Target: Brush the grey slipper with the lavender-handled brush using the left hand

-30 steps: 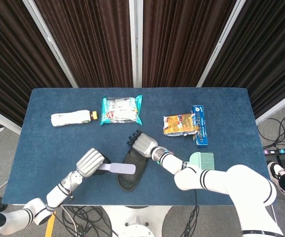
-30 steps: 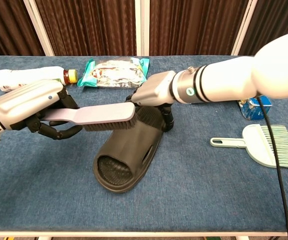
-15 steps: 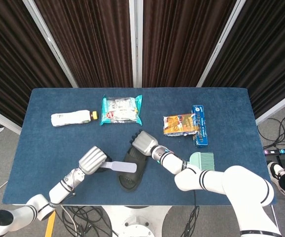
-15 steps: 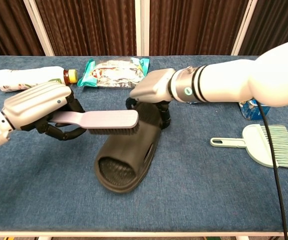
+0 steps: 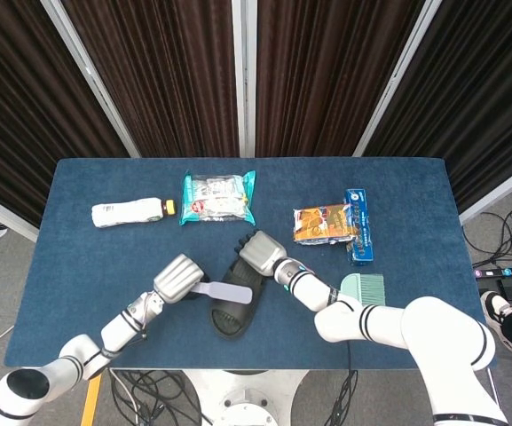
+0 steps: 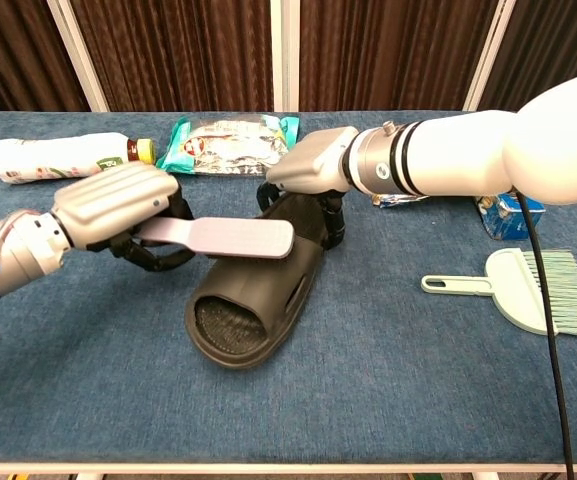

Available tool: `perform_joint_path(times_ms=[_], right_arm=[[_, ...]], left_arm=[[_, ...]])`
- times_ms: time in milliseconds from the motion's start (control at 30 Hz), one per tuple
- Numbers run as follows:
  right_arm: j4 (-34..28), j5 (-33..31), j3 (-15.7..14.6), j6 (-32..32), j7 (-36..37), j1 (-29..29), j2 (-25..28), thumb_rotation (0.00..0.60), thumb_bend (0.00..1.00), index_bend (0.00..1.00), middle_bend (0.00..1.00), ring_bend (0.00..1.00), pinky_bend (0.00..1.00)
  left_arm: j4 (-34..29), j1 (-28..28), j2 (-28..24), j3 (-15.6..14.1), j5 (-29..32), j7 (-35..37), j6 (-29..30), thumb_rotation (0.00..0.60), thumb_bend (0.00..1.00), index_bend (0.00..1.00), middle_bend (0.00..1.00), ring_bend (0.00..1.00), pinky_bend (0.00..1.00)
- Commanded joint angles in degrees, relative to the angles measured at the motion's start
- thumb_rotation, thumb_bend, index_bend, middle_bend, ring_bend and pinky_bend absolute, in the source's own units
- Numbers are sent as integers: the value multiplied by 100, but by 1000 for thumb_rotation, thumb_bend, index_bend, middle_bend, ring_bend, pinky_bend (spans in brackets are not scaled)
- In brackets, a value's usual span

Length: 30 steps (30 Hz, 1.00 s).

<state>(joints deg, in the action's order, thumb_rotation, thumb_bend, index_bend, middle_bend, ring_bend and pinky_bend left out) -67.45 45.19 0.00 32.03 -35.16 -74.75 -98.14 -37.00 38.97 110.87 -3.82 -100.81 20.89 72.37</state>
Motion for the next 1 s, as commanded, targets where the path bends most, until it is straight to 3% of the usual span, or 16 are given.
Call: perform_joint_path(times_ms=[33,333,533,733,1000], right_arm=[[39,-56,6,1,-9,-23,-29,600,179,488,434,225,232],[168,-131,-4,-36,6,-70,-126,600,181,488,434,225,234],[122,-114,-35,-29,9,-76,-107,600,178,488,433,225,235],[69,-186,-71,6,-36,-90,-71,600,177,488,434,225,235],[75,-236,-81,5,-33,-112,-70,600,180,488,434,225,236]], left_arm=[[-83,-10,-61,-212,-146,-24,15,600,441,1000,1000,1000,1000],[-769,-194,-495,-440,-268,-160,390,600,452,1000,1000,1000,1000],[-1084,-126,-653,-65,120,44,292,600,453,1000,1000,1000,1000],[-885,41,-477,216,490,56,-202,600,453,1000,1000,1000,1000],[-638,18,-342,-186,229,-282,-387,600,453,1000,1000,1000,1000]])
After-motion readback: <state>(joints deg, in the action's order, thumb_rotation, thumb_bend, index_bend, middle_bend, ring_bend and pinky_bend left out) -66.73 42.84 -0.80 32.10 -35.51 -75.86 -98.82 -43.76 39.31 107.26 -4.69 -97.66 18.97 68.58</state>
